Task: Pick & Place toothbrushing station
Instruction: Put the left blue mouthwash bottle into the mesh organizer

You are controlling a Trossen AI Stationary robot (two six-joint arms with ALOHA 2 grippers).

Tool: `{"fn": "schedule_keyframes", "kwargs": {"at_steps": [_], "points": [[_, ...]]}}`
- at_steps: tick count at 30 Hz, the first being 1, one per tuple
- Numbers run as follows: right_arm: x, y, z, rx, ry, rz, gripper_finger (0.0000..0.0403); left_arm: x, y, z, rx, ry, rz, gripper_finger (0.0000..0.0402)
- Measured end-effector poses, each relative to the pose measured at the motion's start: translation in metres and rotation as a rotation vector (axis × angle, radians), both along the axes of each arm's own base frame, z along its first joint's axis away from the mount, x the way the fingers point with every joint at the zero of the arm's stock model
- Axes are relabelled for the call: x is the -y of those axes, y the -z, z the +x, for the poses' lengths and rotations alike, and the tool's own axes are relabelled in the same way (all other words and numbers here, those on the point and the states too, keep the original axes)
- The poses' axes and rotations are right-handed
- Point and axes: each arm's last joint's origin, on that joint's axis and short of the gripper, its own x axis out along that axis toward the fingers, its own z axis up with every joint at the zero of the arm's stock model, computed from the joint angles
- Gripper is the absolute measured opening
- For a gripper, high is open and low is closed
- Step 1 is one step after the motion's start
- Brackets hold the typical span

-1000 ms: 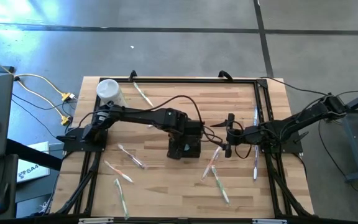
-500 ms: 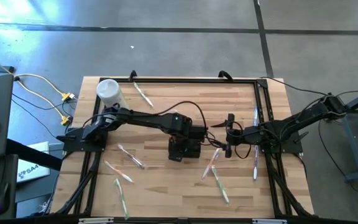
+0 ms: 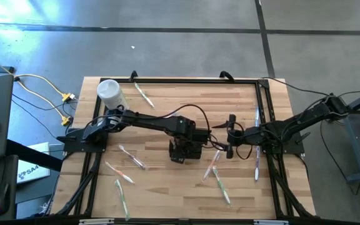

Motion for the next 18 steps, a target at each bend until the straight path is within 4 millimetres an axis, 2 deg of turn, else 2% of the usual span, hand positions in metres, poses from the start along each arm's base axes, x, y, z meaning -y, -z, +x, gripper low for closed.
{"fn": "schedule_keyframes", "kwargs": {"at_steps": [9, 18], "points": [[0.0, 0.001, 0.0, -0.008, 0.0, -0.003, 0.0283, 0.0, 0.0, 0.002, 0.019, 0.0, -0.002, 0.0088], [0.0, 0.002, -0.001, -0.019, 0.0, -0.002, 0.0283, 0.001, 0.016, 0.007, -0.023, 0.003, -0.003, 0.0091]]}}
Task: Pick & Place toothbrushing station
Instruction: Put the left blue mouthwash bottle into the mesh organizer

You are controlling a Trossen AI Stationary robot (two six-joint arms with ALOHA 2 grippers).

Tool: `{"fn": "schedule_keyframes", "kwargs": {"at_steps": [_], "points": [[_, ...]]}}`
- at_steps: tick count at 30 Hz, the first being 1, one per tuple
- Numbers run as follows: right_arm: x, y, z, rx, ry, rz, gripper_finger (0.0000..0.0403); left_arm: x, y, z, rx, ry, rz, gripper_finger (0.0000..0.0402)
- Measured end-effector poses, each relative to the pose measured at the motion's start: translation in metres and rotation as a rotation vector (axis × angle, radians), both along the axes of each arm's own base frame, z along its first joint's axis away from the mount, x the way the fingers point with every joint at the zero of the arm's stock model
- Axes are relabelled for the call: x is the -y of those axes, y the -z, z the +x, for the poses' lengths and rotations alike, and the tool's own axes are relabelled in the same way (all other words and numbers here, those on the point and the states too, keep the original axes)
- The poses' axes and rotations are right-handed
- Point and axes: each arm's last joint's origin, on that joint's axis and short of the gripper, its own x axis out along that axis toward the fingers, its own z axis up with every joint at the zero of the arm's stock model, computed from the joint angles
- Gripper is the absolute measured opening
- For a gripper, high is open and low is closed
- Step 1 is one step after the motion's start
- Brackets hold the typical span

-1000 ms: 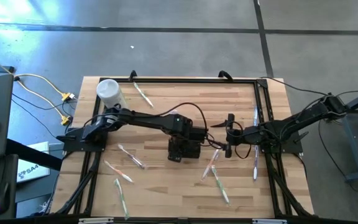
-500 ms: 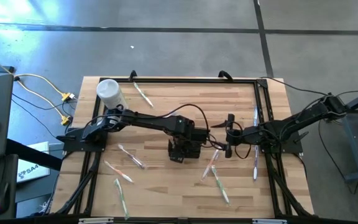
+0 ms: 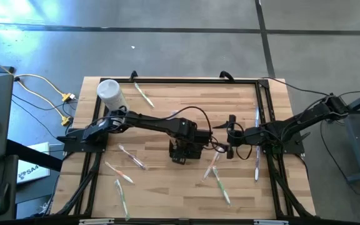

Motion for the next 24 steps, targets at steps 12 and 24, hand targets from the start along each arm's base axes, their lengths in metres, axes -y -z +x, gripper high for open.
{"fn": "schedule_keyframes", "kwargs": {"at_steps": [12, 24], "points": [[0.0, 0.001, 0.0, -0.012, 0.003, 0.001, 0.0283, 0.0, 0.01, 0.004, -0.017, 0.002, -0.018, 0.0092], [0.0, 0.001, 0.0, -0.011, 0.003, 0.002, 0.0283, 0.0, 0.011, 0.005, -0.018, -0.002, 0.001, 0.0103]]}}
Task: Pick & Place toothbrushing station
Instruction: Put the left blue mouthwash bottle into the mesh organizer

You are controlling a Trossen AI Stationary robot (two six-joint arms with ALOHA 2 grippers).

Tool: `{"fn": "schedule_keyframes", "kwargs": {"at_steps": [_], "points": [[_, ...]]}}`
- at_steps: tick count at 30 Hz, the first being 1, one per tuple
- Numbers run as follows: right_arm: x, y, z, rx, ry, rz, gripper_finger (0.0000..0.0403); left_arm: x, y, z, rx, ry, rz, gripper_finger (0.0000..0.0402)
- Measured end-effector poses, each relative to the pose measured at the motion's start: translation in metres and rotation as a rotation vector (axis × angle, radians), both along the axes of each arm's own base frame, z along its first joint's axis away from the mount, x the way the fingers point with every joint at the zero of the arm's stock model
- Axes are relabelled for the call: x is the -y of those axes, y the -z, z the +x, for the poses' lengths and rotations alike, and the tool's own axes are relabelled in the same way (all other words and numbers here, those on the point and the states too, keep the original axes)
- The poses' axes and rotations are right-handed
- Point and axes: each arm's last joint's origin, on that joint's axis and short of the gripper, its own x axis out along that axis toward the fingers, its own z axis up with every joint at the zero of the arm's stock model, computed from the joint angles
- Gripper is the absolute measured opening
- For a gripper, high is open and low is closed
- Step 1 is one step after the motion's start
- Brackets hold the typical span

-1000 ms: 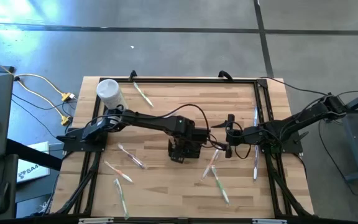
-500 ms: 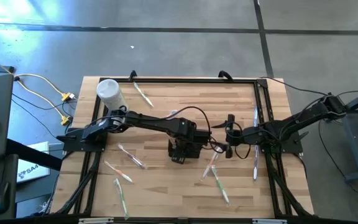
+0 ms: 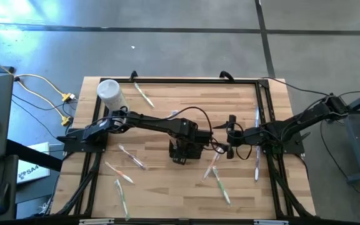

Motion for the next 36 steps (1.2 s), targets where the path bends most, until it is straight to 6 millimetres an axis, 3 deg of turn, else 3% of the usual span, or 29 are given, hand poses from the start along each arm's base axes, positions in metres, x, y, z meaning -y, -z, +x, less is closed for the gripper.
{"fn": "schedule_keyframes", "kwargs": {"at_steps": [7, 36], "points": [[0.0, 0.0, 0.0, 0.0, 0.0, 0.0, 0.0283, 0.0, 0.0004, 0.0002, 0.001, -0.004, 0.005, 0.0122], [0.0, 0.0, 0.0, 0.0, 0.001, 0.0, 0.0283, 0.0, 0.0012, 0.0004, 0.0, -0.002, 0.006, 0.0126]]}}
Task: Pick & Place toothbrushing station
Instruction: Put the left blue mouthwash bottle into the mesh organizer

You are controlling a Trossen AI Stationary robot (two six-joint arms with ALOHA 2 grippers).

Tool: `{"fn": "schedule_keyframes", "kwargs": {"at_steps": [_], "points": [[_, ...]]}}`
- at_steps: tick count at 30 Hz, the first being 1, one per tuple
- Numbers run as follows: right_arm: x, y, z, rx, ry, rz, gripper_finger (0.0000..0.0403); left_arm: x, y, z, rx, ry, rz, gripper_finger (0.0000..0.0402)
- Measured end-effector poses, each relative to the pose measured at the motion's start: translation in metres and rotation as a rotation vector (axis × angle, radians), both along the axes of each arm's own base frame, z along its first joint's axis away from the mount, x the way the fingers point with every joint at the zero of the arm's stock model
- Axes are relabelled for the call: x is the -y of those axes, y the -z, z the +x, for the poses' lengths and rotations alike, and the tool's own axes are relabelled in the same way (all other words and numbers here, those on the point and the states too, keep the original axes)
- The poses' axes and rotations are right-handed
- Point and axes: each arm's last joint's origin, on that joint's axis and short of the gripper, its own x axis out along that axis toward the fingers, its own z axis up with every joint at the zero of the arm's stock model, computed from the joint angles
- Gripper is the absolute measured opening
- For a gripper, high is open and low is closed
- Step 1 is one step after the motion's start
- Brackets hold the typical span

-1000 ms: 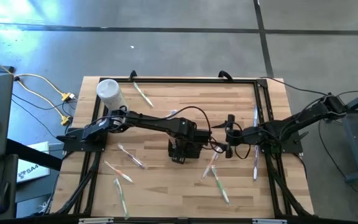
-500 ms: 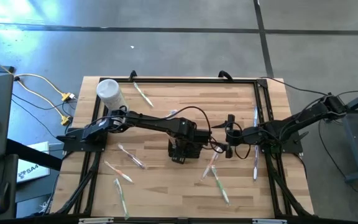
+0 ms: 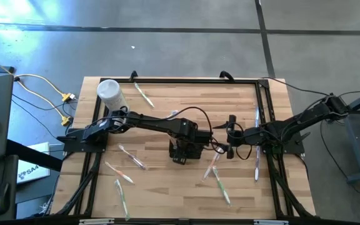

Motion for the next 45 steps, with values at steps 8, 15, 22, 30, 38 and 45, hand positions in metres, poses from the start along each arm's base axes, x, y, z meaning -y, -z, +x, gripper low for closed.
{"fn": "schedule_keyframes", "kwargs": {"at_steps": [8, 15, 22, 30, 38, 45], "points": [[0.0, 0.0001, 0.0, -0.001, 0.0, 0.0, 0.0283, 0.0, 0.0, 0.0004, 0.004, 0.002, 0.0, 0.0127], [0.0, 0.0001, 0.0, -0.001, 0.0, 0.0, 0.0283, 0.0, 0.0001, 0.0004, 0.005, 0.002, 0.0, 0.0128], [0.0, 0.0002, -0.0001, -0.002, 0.0, 0.0, 0.0282, -0.0001, 0.0001, 0.0005, 0.006, 0.002, 0.004, 0.0128], [0.0, 0.0002, -0.0001, -0.002, 0.0, -0.001, 0.0282, -0.0003, 0.0001, 0.0006, 0.007, 0.0, 0.012, 0.0128], [0.0001, 0.0002, -0.0001, -0.002, 0.0, -0.001, 0.0282, -0.0003, 0.0001, 0.0006, 0.007, 0.0, 0.012, 0.0128], [0.0001, 0.0002, -0.0001, -0.002, 0.0, -0.001, 0.0282, -0.0004, 0.0001, 0.0007, 0.008, -0.002, 0.015, 0.0128]]}}
